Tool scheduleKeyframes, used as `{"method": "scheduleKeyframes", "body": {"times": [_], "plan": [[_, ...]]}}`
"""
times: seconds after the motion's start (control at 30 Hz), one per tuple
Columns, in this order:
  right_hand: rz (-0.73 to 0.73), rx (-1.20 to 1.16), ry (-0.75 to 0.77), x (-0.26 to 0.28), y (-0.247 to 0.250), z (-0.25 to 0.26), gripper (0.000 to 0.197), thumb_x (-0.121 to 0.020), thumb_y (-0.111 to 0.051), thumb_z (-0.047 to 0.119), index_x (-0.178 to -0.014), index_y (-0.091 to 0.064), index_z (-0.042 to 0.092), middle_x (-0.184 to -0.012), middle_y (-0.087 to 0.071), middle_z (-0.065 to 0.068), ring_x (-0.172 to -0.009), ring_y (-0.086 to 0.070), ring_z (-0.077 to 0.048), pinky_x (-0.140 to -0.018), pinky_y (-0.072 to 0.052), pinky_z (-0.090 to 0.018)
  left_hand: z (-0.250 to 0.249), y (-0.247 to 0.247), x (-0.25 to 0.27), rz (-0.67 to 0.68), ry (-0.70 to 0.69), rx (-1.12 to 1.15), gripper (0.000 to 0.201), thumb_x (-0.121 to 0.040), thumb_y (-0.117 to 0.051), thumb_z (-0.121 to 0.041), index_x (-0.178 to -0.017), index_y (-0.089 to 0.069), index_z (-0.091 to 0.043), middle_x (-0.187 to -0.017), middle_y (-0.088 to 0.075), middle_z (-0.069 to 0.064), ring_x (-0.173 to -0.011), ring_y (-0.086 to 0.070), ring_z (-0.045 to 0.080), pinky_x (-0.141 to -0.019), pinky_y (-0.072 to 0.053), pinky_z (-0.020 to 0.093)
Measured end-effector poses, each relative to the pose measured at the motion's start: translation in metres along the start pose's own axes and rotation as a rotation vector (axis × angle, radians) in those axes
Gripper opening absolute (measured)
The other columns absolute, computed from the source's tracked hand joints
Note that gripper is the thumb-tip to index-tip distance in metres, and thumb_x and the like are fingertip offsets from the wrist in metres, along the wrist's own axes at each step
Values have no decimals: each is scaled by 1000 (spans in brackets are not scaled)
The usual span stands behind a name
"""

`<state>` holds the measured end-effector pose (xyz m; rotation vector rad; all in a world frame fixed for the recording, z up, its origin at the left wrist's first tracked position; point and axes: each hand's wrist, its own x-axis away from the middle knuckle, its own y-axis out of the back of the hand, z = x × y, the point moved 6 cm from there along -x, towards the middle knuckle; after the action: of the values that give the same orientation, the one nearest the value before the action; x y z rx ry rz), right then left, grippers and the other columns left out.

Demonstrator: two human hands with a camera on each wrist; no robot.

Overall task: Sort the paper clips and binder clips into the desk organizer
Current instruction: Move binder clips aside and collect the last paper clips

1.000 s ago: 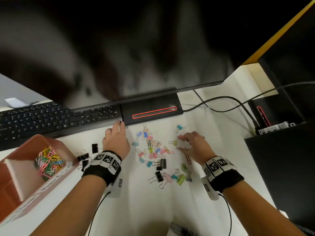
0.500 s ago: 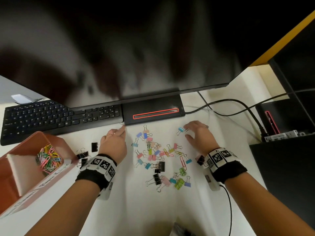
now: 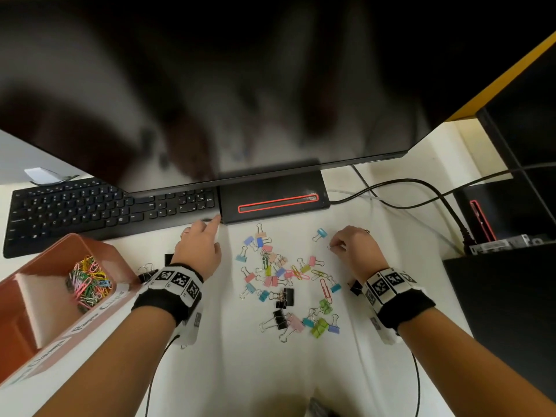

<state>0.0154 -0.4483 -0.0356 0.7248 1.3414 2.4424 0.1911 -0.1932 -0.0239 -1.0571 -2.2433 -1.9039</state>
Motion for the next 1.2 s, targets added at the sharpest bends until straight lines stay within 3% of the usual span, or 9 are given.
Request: {"method": "scheduleKeyframes", "body": {"times": [0.13,0.4,0.53,0.6,0.73,0.87,0.97,1.03,1.2], "plan": [[56,19,-32,-3,0,3,13,-88,-58,15,-91,-68,9,-94,-66,-7,-89,-59,-22,-79,-46,-26,5,0,-4,-14,-31,-68,58,-91,-43,-19,-145,-22,-26,-131,-40,5,-118,-40,26,-94,-44,42],[88,-24,-89,1,0,4,11,-88,-56,16,-94,-64,11,-93,-67,-7,-87,-62,-22,-80,-53,-33,10,-4,-7,24,-49,-139,53,-91,-41,-23,-141,-28,-28,-126,-36,4,-113,-41,24,-93,-43,41],[126,-10,-98,5,-3,7,13,-87,-56,14,-97,-64,12,-94,-67,-4,-89,-61,-21,-82,-51,-29,3,0,-10,-19,-83,-140,31,-91,-45,-20,-121,-55,-20,-120,-44,4,-101,-49,24,-89,-47,38],[182,11,-98,10,-7,8,11,-86,-56,14,-94,-65,14,-93,-65,-3,-87,-60,-18,-78,-48,-24,-2,-6,-11,18,-107,-162,22,-91,-48,-15,-109,-60,-11,-118,-48,7,-97,-54,24,-85,-48,33],[115,-30,15,22,0,17,7,-87,-56,14,-88,-63,12,-88,-60,-1,-79,-58,-16,-71,-44,-19,-7,-10,-12,28,-108,-167,10,-85,-46,-1,-79,-48,-9,-95,-50,10,-73,-51,25,-64,-38,28],[208,-76,156,39,-1,32,5,-83,-62,16,-80,-63,18,-86,-61,5,-80,-58,-11,-76,-47,-24,-9,-6,-13,-6,-81,-57,14,-86,-42,0,-87,-42,-13,-79,-51,6,-74,-51,27,-64,-37,30],[229,-27,185,46,-6,38,4,-81,-64,23,-77,-65,23,-90,-61,9,-84,-56,-10,-81,-47,-26,-9,-5,-16,70,-45,-29,14,-88,-42,-4,-92,-50,-14,-86,-54,5,-80,-49,23,-69,-38,28],[267,-5,226,49,-15,51,7,-84,-61,25,-81,-66,21,-93,-62,6,-86,-57,-11,-82,-48,-26,-9,-7,-15,115,-47,-47,12,-87,-44,-11,-85,-55,-17,-91,-55,4,-82,-48,19,-71,-38,25],[164,159,289,42,-42,77,14,-87,-53,17,-85,-67,15,-97,-63,-1,-83,-60,-20,-72,-53,-31,-28,-5,15,32,-56,96,14,-86,-59,-27,-74,-52,-24,-70,-44,-12,-63,-42,-1,-54,-27,12]]}}
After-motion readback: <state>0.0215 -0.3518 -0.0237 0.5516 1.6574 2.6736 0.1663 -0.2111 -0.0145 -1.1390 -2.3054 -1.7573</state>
